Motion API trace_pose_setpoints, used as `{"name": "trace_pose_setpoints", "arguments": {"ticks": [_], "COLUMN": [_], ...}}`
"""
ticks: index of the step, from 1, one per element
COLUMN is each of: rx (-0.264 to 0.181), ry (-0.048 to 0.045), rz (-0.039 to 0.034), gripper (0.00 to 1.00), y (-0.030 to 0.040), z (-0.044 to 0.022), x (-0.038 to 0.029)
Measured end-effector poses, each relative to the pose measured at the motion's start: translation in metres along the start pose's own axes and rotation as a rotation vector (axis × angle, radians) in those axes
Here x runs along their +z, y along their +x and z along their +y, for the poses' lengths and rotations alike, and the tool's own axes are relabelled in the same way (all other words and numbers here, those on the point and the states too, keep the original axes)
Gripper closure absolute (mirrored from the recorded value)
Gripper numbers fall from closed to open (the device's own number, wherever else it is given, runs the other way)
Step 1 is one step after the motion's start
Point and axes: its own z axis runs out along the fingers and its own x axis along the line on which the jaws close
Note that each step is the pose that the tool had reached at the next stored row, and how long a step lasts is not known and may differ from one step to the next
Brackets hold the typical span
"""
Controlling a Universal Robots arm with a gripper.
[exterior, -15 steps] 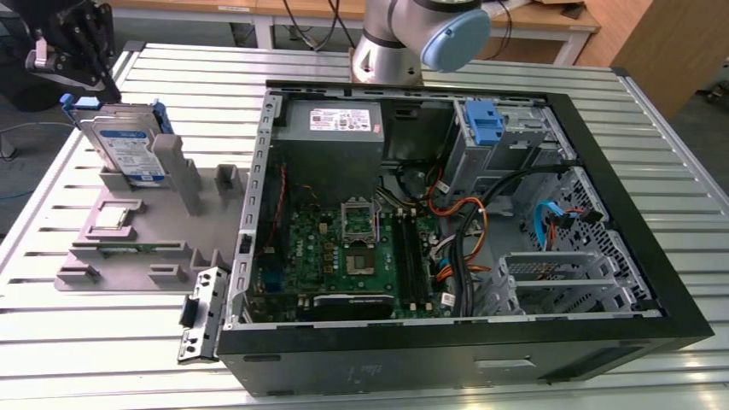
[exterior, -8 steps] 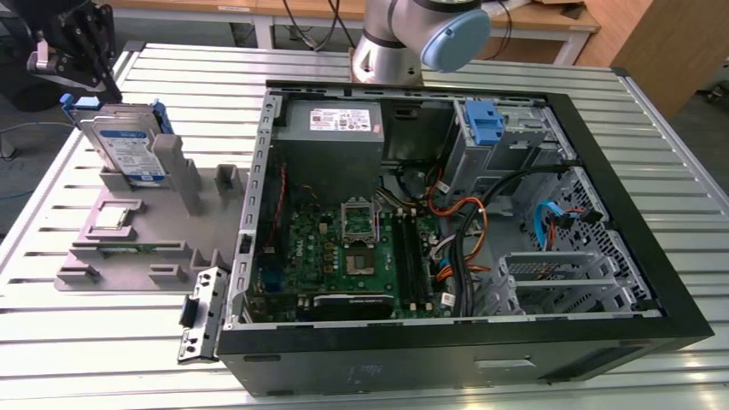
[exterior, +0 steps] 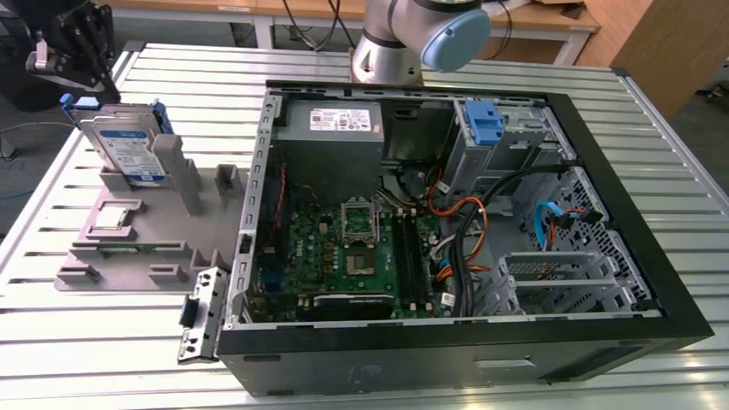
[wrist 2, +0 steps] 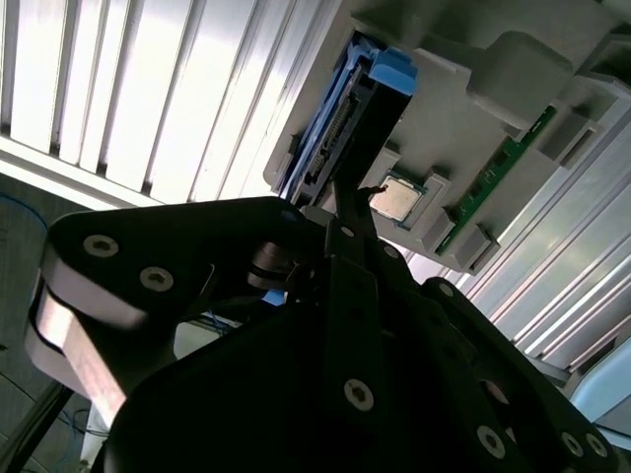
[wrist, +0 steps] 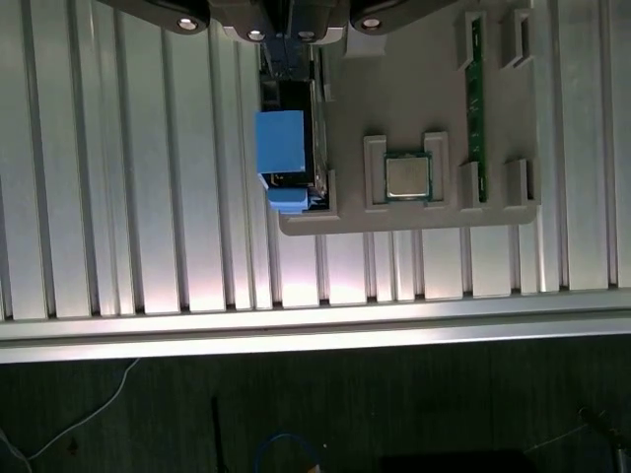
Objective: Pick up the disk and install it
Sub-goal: 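Pick up the disk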
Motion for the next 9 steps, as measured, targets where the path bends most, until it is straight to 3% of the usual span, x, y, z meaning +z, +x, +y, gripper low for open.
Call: {"name": "trace_pose_setpoints", "arguments": {"ticks": [3,9], "rx": [0.000,0.001], "ry": [-0.0006,-0.0003], "rz": [-0.0056,-0.0058], "gripper": [0.90,0.90], "y": [0.0000,0.0001], "z": [-0.0001,0.0000], "x": [0.0000,0.0018]}}
